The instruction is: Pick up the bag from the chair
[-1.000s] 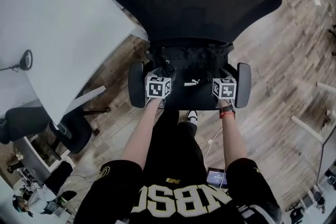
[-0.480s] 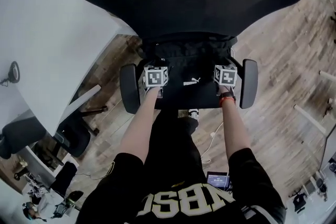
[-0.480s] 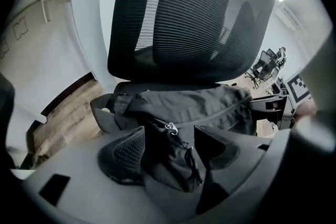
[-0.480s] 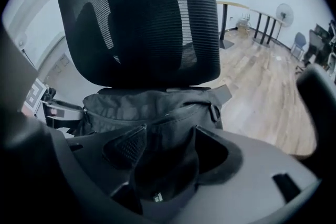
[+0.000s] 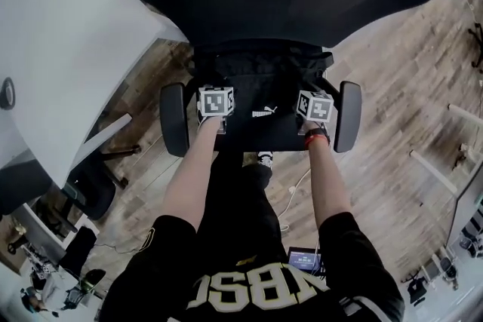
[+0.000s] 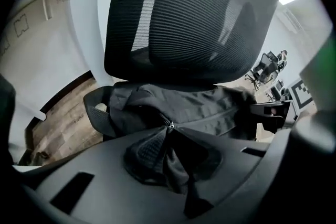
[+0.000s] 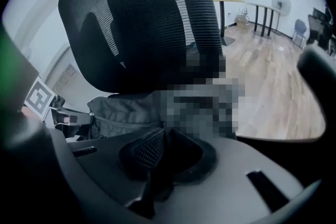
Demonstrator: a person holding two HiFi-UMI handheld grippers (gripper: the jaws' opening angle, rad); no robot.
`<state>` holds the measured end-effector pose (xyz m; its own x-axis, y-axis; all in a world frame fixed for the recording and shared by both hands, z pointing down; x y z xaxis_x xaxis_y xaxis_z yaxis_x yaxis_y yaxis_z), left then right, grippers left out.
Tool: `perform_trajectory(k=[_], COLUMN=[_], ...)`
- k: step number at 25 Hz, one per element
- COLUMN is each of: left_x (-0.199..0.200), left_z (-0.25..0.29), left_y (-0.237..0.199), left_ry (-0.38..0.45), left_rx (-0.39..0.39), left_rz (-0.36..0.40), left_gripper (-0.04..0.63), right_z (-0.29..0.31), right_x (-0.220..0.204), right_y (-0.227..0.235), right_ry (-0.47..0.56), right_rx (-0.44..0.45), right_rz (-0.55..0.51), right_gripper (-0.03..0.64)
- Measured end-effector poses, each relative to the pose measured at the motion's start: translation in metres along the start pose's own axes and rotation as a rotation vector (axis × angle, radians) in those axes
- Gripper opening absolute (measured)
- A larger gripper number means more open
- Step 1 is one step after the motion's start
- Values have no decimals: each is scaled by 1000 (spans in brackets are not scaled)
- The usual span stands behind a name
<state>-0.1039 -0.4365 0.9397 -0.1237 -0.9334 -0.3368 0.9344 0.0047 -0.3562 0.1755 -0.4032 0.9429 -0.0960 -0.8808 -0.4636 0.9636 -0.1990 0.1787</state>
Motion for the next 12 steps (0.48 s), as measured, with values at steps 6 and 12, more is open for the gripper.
perform_trajectory(k=[6, 12], left_x=[-10, -15], left_z=[-35, -98], left_y=[20, 38], left_ry=[47, 126], left_rx=[-26, -45], left_rz=[-51, -51], left_gripper=[49, 49], right_z=[-53, -107], right_x=[9, 12], right_y=[-21, -54], right_ry=[0, 47], right_rx=[-20, -1], right_rz=[12, 14], right_gripper=[38, 37])
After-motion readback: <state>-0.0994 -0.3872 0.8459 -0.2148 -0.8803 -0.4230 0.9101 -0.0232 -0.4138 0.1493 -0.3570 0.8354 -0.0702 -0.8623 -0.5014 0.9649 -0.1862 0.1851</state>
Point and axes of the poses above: the fingertips, and each gripper's own axes: z forward along the fingers, y to its right, x out of its top, the point moved 4 cm from there along -z, backward along the fingers, and after that the axes turned 12 degrees about -z, right-handed, at the moved point
